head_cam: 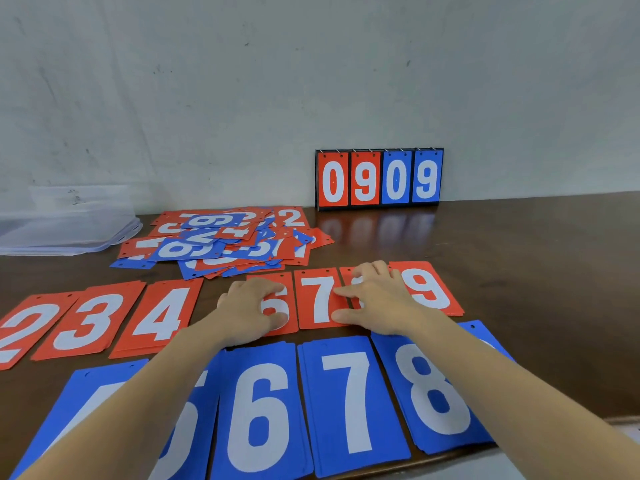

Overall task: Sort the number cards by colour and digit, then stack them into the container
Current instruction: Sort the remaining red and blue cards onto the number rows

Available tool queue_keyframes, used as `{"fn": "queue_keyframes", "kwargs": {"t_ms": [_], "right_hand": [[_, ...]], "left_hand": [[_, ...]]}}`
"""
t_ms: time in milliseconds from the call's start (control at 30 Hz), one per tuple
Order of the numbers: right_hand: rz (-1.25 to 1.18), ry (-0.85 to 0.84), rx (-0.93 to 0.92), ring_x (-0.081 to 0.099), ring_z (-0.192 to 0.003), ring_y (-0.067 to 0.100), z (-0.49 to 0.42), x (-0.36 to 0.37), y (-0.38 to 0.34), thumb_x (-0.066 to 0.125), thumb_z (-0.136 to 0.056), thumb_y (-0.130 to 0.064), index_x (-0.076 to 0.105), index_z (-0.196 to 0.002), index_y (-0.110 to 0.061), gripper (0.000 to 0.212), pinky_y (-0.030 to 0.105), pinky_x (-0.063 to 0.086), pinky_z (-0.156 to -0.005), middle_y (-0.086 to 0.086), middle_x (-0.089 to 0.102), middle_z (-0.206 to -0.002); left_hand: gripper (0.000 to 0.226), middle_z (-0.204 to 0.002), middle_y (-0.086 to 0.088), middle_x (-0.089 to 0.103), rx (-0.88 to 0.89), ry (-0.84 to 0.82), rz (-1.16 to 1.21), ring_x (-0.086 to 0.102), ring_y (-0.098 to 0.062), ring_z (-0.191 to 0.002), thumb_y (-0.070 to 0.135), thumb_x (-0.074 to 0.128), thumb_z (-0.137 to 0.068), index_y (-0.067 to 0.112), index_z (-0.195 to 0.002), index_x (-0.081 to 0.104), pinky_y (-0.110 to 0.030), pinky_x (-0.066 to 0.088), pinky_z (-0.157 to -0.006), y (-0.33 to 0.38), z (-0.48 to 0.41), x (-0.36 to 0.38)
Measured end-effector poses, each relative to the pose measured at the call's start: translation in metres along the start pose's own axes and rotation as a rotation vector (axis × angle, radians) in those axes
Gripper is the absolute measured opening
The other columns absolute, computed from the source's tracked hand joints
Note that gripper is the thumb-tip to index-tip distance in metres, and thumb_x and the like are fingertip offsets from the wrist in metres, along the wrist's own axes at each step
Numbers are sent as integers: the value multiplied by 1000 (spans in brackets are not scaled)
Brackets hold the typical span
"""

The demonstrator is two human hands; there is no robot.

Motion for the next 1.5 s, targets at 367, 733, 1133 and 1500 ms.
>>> {"fn": "queue_keyframes", "kwargs": {"t_ms": [367, 733, 1133, 1500], "right_hand": [[-57, 260, -74, 46, -121, 12, -9, -20, -11, 46, -94, -56, 46, -139, -31, 52, 31, 32, -102, -6, 55, -131], [-104, 307, -47, 54, -107, 14, -96, -51, -70, 48, -94, -52, 62, -121, -23, 42, 32, 39, -91, -5, 63, -115], [-114, 76, 110, 34, -135, 26, -238, -13, -153, 51, -87, -64, 42, -141, -17, 72, 41, 30, -109, 7, 37, -149], [84, -79, 97, -5, -149, 22, -227, 15, -126, -35, -37, -86, 10, -154, -30, 137, 41, 1, -119, 6, -3, -163]], "left_hand": [[66, -149, 6, 40, 58, 349, -9, 33, -15, -138, 46, 64, -88, 32, -146, 36, -42, 31, -115, 8, 2, -19], [59, -141, 1, 51, 5, 444, 7, 45, -18, -130, 42, 66, -87, 23, -140, 48, -41, 38, -109, -98, -21, -89], [116, -158, 3, 25, -13, 93, -63, 25, -20, -144, 74, 71, -61, 21, -152, 23, -40, 22, -118, -206, -132, -132], [89, -139, 1, 54, 135, -33, -369, 38, -17, -137, 78, 42, -83, 24, -152, 25, -37, 1, -120, -194, -178, -110]]}}
Point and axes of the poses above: each hand's wrist, its own z-axis away from the middle knuckle, its own x-axis out of the palm, y = z × x, the point moved 4 cm from there along -z, towards the middle knuckle
